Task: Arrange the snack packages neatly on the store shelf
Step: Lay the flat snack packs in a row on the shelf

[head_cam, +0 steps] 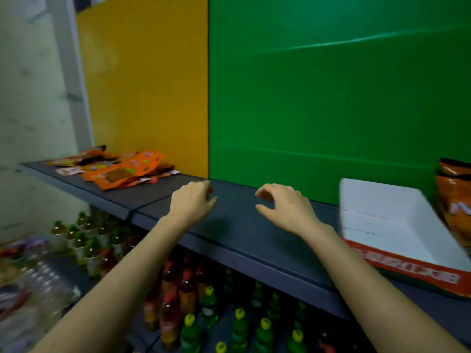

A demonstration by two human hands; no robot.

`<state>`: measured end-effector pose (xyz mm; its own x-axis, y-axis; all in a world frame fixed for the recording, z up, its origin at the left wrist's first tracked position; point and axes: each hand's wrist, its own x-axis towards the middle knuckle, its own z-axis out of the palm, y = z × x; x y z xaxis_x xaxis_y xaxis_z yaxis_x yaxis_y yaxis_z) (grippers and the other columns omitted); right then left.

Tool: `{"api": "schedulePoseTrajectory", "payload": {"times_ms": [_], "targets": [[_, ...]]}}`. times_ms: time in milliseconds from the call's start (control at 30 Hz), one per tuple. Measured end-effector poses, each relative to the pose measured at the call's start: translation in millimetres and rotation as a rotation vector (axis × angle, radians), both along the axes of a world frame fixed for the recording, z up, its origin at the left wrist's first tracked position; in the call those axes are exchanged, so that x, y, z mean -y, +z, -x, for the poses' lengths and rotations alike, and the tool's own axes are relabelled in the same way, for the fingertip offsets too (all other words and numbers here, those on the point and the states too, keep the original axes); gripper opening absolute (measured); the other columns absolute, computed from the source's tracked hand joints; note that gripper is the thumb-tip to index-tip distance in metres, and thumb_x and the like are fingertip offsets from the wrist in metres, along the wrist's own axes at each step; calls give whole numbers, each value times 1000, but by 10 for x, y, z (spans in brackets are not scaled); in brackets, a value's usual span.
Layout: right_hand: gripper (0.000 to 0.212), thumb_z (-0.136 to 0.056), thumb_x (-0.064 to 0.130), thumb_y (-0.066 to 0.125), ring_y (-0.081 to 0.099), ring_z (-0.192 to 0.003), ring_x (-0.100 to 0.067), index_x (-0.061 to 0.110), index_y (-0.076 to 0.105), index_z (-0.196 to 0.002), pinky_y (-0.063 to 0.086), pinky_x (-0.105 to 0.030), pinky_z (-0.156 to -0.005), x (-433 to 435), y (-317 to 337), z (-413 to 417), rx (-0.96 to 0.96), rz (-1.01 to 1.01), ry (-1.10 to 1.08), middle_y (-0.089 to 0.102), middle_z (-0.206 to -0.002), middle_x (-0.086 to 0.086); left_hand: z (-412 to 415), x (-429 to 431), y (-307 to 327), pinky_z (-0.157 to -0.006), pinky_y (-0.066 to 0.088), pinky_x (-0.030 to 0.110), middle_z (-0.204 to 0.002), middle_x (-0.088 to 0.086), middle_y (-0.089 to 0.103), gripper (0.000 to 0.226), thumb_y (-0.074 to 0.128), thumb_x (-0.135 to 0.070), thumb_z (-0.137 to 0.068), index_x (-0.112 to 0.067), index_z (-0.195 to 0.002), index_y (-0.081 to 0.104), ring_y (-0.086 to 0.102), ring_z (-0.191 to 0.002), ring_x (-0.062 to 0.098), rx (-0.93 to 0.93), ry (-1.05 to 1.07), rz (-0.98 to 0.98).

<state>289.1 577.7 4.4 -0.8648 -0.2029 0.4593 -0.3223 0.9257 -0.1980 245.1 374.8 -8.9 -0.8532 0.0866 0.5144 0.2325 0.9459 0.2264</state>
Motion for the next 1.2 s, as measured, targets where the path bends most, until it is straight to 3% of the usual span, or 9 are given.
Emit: {"api": "schedulePoseTrajectory", "payload": {"times_ms": [233, 467, 733, 967, 1033, 1133, 1167, 1200], "targets": [[28, -90, 38, 55, 56, -108, -14, 28, 57, -116, 46, -32, -84, 1551, -174, 439, 59, 31, 126, 61, -116, 10, -21, 1649, -188, -75, 47, 35, -111, 5, 65, 31, 51, -41, -90, -17, -107, 59, 60, -102, 29, 38, 133, 59], [29, -87, 39, 57, 58, -108, -15, 30, 58, -114, 46, -31, -85, 2694, -212, 846, 156, 55, 182, 64, -114, 10, -18, 2777, -259, -70, 47, 33, -107, 3, 67, 27, 51, -39, -90, -19, -107, 59, 62, -97, 25, 52, 218, 54], [27, -87, 39, 56, 58, -108, -16, 29, 58, -113, 43, -30, -84, 3464, -266, 1521, 267, 62, 162, 63, -112, 10, 415, 3711, -381, -70, 55, 34, -97, -3, 69, 25, 52, -42, -90, -21, -101, 60, 65, -87, 18, 56, 281, -17], [37, -87, 51, 53, 56, -112, -21, 24, 60, -112, 46, -36, -91, 3841, -271, 2457, 290, 91, 22, 63, -118, 2, 1383, 4221, -314, -71, 53, 33, -100, -3, 68, 25, 53, -40, -90, -19, -100, 61, 63, -90, 18, 23, 204, -36], [43, -85, 58, 52, 56, -110, -22, 21, 63, -105, 47, -38, -90, 3911, -275, 2732, 353, 108, -37, 62, -114, 0, 1684, 4309, -246, -76, 54, 35, -100, -2, 67, 25, 53, -41, -90, -19, -100, 62, 63, -91, 18, 41, 164, -36], [48, -78, 70, 50, 56, -93, -23, 23, 52, -69, 44, -38, -81, 4015, -320, 3104, 418, 168, -115, 58, -84, -1, 2067, 4466, -206, -80, 54, 39, -100, -3, 66, 26, 54, -42, -90, -20, -102, 63, 61, -94, 17, 34, 119, -39], [51, -74, 74, 49, 53, -90, -24, 24, 46, -66, 43, -38, -79, 4054, -330, 3204, 425, 195, -132, 54, -78, -1, 2177, 4517, -207, -80, 54, 39, -100, -4, 66, 27, 54, -42, -89, -20, -102, 63, 61, -94, 16, 23, 104, -58], [53, -71, 77, 49, 54, -93, -25, 25, 51, -72, 43, -38, -81, 4089, -346, 3300, 440, 210, -144, 56, -82, -2, 2276, 4568, -214, -80, 54, 39, -99, -4, 66, 26, 54, -42, -89, -20, -101, 64, 61, -93, 16, 18, 90, -75]]}}
